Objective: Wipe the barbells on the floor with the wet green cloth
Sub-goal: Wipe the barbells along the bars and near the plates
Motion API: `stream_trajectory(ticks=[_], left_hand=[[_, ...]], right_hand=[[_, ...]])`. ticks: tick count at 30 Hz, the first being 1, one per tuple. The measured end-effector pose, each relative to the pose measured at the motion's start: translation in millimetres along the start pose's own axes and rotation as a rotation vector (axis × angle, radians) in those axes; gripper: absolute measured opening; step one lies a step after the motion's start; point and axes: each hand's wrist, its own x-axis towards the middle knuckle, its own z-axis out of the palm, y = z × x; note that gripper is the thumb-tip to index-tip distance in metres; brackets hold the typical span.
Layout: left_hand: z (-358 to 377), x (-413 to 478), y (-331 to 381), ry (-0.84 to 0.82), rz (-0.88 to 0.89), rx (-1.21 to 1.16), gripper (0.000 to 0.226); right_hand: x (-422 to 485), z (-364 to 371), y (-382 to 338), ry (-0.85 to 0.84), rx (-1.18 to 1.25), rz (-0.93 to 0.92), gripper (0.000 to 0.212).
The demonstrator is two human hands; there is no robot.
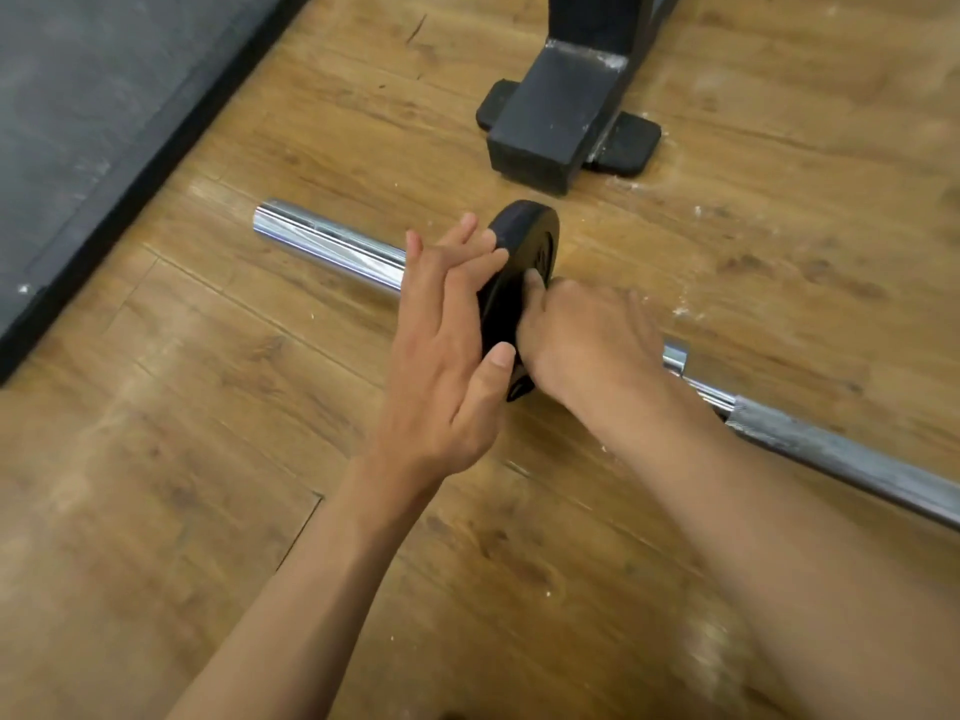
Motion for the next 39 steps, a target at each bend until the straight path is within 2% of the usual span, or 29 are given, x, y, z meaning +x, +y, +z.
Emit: stream_trajectory(ticks=[2,5,8,11,14,18,19,22,23,25,27,29,33,35,36,39], left_hand=[[-9.8,-2.9,7.2,-0.02,-0.007,0.029,0.069],[-26.6,8.2,10.9,-0.172,0.006,0.055,0.06],[-34.9,15.7,10.8,-0.306,-0.007,0.133,0.059],[-40.9,2.7,12.8,-0.354,-0.002,0.167,0.058],[-50.8,-21.6,13.5,-0.353,-0.012,0.172,0.06],[-59.5,-52.0,16.2,-0.314,0.013,0.16,0.061],[-61.0,-60.2,16.1,-0.296,0.034,0.16,0.059],[-65.7,-82.1,12.6,-0.224,0.081,0.144,0.061],[-66.8,-87.3,11.7,-0.208,0.088,0.134,0.064],[-66.7,-90.4,10.3,-0.195,0.1,0.129,0.065],[-65.1,-85.3,10.1,-0.203,0.094,0.127,0.06],[-63.0,-74.7,10.1,-0.225,0.069,0.117,0.056],[-57.1,-44.2,7.3,-0.244,0.035,0.106,0.047],[-53.4,-28.1,7.5,-0.236,0.044,0.102,0.046],[-50.8,-22.7,7.5,-0.216,0.054,0.111,0.047],[-43.6,-27.2,4.2,-0.134,0.038,0.154,0.048]], right_hand=[[-7.6,3.7,-1.7,0.026,-0.049,-0.055,0.06],[-47.8,23.6,7.7,0.111,-0.123,-0.152,0.051],[-74.5,33.9,11.5,0.029,-0.09,-0.143,0.055],[-65.7,34.7,5.1,-0.01,-0.058,-0.09,0.051],[-50.1,29.8,2.1,-0.165,-0.03,-0.08,0.047],[-100.2,48.9,4.2,-0.097,-0.056,-0.135,0.046],[-121.3,57.7,5.6,-0.106,-0.095,-0.164,0.049],[-159.0,82.0,9.4,-0.1,-0.23,-0.306,0.081],[-161.3,82.5,7.9,-0.121,-0.232,-0.315,0.086],[-150.1,72.6,-0.5,-0.167,-0.138,-0.253,0.079],[-123.0,60.3,-7.0,-0.162,-0.011,-0.142,0.059],[-108.7,53.7,-10.0,-0.198,-0.021,-0.117,0.051],[-148.4,76.1,0.1,-0.08,-0.219,-0.282,0.08],[-144.5,79.4,8.8,0.015,-0.201,-0.326,0.084],[-133.8,74.9,10.3,0.028,-0.168,-0.314,0.081],[-88.2,49.6,-1.4,-0.07,-0.032,-0.164,0.06]])
